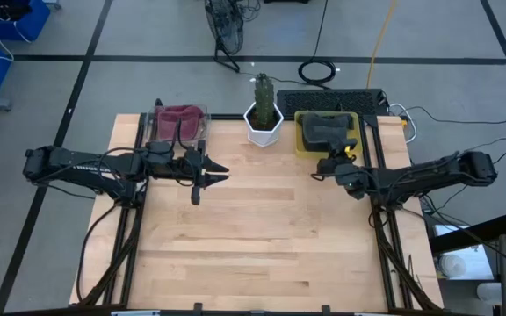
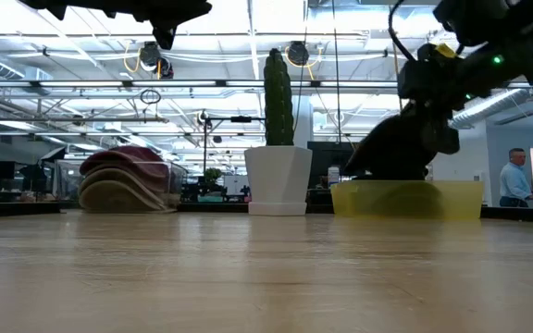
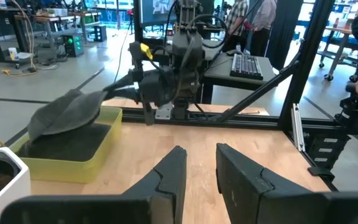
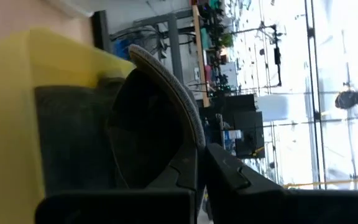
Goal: Pick & Place hat
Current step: Put the black cap into the yellow bin
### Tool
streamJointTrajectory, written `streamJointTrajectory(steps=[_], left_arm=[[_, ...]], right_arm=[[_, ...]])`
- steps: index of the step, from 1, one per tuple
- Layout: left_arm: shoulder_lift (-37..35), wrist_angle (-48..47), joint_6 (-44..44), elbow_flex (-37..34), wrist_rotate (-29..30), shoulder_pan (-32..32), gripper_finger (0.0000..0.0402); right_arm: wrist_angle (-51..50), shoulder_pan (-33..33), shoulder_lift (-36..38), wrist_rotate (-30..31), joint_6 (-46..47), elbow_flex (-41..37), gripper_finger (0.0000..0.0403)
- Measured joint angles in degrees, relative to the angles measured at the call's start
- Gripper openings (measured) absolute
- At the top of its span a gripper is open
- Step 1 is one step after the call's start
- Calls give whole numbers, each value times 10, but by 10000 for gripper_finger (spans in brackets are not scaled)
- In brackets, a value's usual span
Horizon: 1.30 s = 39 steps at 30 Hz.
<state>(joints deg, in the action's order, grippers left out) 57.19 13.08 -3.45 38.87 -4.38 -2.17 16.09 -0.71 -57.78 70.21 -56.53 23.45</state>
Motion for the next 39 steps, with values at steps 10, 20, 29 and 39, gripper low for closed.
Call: streamJointTrajectory(steps=[10,20,29,39], left_arm=[[0,0,1,0,0,0,90],[0,0,2,0,0,0,90],[0,0,2,0,0,0,90],[0,-1,2,0,0,0,90]], right_arm=[[41,-8,3,-71,34,-88,4],[234,-9,0,69,17,-97,70],[266,61,3,79,25,-95,141],[323,108,3,96,10,-32,214]])
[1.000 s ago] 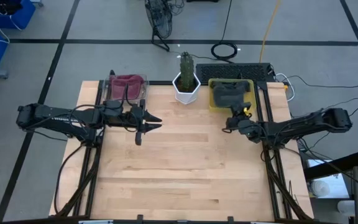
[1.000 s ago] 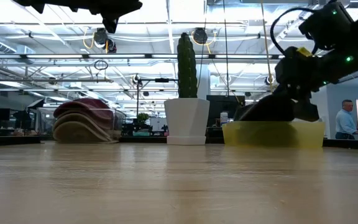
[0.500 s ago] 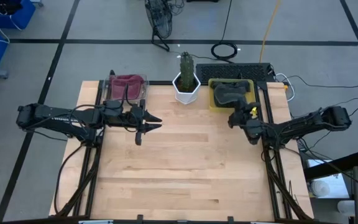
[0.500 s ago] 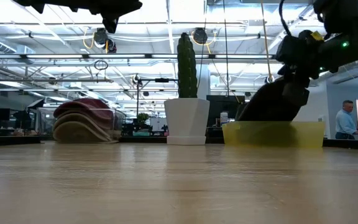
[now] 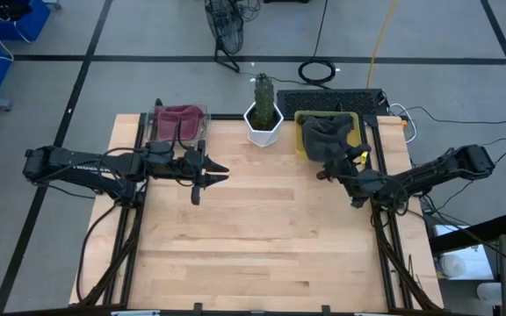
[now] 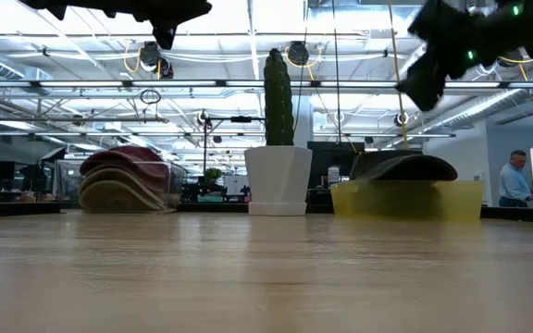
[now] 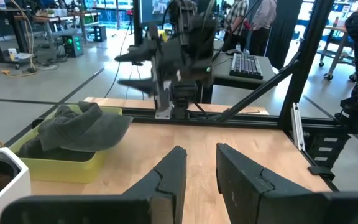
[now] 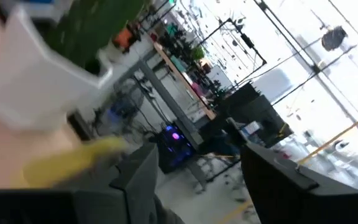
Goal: Pick & Place hat
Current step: Put the black cap into the yellow bin
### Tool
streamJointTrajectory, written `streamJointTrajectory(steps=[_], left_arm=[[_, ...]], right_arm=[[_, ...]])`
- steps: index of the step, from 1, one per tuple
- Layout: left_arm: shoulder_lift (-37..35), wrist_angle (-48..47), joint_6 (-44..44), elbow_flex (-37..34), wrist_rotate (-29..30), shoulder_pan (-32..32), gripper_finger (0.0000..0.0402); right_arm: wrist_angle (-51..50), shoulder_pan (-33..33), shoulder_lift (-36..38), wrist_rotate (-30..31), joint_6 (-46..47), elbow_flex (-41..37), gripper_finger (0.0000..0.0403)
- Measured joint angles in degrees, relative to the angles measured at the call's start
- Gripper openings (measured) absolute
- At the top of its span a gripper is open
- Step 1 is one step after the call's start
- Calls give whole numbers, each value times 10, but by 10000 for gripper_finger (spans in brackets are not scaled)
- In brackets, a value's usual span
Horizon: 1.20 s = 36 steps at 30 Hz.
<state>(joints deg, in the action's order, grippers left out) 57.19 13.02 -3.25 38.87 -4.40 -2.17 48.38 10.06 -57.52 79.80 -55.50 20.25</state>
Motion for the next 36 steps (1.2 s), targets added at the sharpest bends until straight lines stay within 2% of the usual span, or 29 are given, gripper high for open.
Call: streamJointTrajectory(steps=[9,13,15,17,19,21,23,24,25,28,33,36], left_arm=[[0,0,0,0,0,0,90],[0,0,0,0,0,0,90],[0,0,0,0,0,0,90],[0,1,0,0,0,0,90],[0,1,0,0,0,0,90],[0,1,4,0,0,0,90],[0,1,5,0,0,0,90],[0,1,5,0,0,0,90],[0,1,5,0,0,0,90],[0,1,5,0,0,0,90],[0,0,6,0,0,0,90],[0,0,8,0,0,0,90]], right_arm=[[-38,6,0,71,23,161,200],[-66,2,0,65,26,193,202],[-70,-9,0,37,43,190,202],[-92,-19,0,-10,82,177,202],[-160,-26,0,-94,142,166,201],[-259,-42,-1,-220,228,163,202],[-337,-71,-3,-385,302,163,203],[-359,-87,-8,-450,329,163,203],[-373,-101,-14,-489,359,163,203],[-414,-139,-19,-538,433,164,198],[-578,-199,-19,-626,533,211,195],[-693,-223,-19,-634,585,253,194]])
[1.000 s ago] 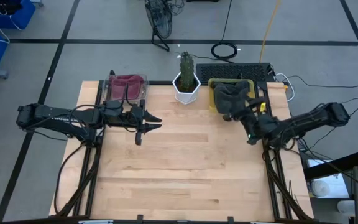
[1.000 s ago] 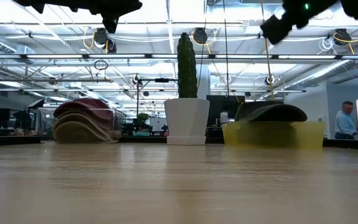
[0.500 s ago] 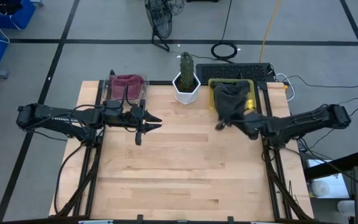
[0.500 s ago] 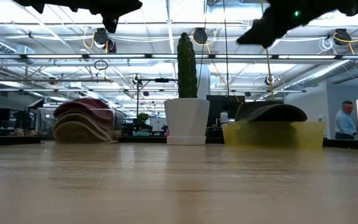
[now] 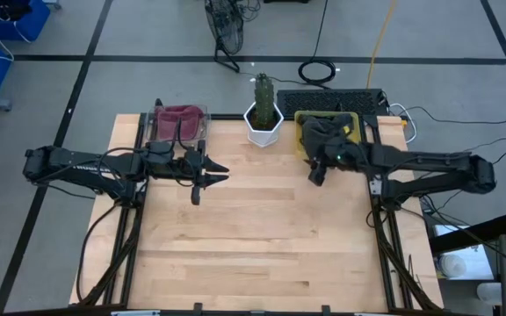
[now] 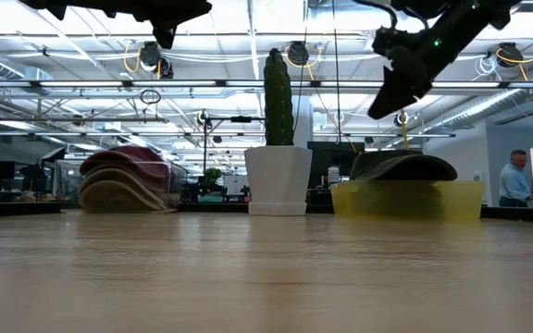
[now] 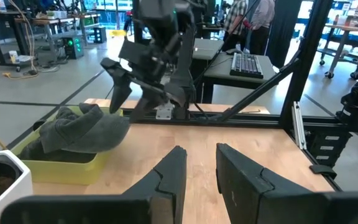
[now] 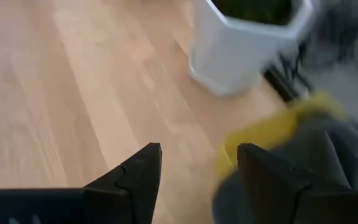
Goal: Pick & Place hat
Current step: Put the black cap into the yellow bin
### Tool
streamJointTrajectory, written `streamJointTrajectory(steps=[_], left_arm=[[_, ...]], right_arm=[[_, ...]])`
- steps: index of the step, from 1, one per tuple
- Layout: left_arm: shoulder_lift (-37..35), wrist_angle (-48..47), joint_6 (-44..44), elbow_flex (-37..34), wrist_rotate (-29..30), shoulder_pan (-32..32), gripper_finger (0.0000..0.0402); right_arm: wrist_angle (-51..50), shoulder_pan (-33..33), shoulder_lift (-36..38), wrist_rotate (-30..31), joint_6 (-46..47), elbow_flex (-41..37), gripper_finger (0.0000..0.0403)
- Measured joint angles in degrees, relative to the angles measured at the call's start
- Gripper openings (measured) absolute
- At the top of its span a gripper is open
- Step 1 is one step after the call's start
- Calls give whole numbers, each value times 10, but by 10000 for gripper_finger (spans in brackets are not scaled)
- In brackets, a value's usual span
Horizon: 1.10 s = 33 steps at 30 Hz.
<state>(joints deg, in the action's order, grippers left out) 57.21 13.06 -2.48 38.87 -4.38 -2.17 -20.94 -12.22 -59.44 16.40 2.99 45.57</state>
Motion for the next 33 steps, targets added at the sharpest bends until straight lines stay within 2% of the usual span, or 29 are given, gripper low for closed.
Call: streamJointTrajectory(steps=[6,9,12,19,24,29,33], left_arm=[[0,0,-2,0,0,0,90],[0,0,-2,0,0,0,90],[0,0,-2,0,0,0,90],[0,0,-3,0,0,0,90],[0,0,-3,0,0,0,90],[0,0,-2,0,0,0,90],[0,0,-2,0,0,0,90]], right_arm=[[-161,-28,0,0,137,63,194],[-221,-41,0,5,180,62,194],[-243,-63,-4,43,189,45,194],[-164,-146,-19,28,164,-15,194],[-101,-215,-48,27,129,-30,194],[-31,-253,-65,27,101,-32,194],[-12,-274,-90,28,93,-32,194]])
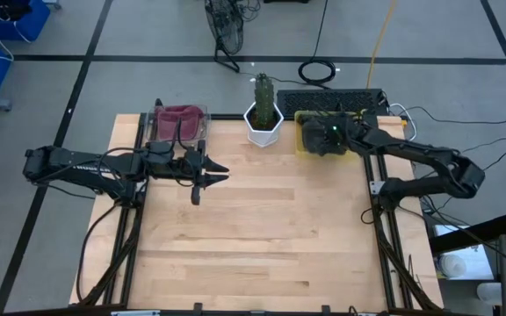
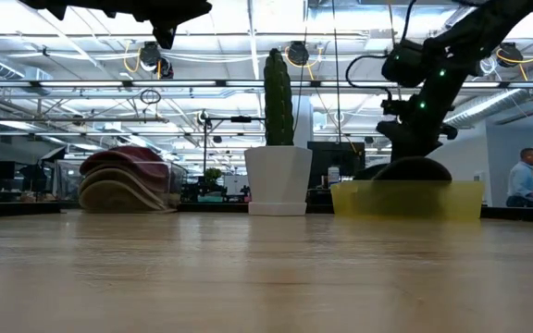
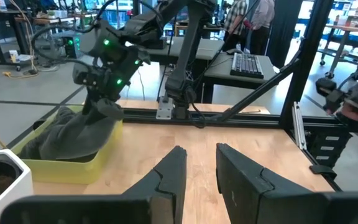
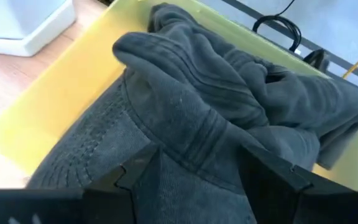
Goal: Pick & Place hat
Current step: Put the black cap into the yellow bin
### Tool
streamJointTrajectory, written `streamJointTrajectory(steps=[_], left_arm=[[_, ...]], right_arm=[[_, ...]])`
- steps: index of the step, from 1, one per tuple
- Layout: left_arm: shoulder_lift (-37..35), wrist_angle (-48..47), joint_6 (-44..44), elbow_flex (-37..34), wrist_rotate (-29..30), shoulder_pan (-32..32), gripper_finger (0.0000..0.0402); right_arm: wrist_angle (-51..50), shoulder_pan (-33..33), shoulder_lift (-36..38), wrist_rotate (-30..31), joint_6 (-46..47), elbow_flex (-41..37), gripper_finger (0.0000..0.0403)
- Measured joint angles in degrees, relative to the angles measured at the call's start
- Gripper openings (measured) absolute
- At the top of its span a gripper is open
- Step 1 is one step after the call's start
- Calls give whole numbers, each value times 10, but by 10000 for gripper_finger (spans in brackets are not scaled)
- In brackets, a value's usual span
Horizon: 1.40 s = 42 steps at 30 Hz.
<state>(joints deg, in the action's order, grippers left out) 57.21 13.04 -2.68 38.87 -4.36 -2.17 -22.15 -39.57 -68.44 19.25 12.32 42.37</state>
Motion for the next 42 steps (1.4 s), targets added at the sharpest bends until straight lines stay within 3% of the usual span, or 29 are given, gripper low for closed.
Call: streamJointTrajectory(steps=[9,12,15,21,26,29,35,39,42], left_arm=[[0,0,0,0,0,0,90],[0,0,2,0,0,0,90],[0,-8,6,0,0,0,90],[0,-13,4,0,0,0,90],[0,-13,4,0,0,0,90],[0,-13,4,0,6,0,90],[0,-12,4,0,14,0,90],[0,-10,-3,0,14,0,90],[0,-8,-4,0,14,0,90]], right_arm=[[114,-15,-62,21,-78,-1,194],[145,-15,-65,53,-110,-1,194],[148,-17,-65,90,-126,-1,194],[115,-19,-54,75,-135,-1,194],[85,3,12,77,-160,-1,194],[59,15,67,44,-139,6,194],[-65,30,121,-116,1,19,194],[-156,40,96,-132,28,18,194],[-166,41,69,-114,28,19,194]])
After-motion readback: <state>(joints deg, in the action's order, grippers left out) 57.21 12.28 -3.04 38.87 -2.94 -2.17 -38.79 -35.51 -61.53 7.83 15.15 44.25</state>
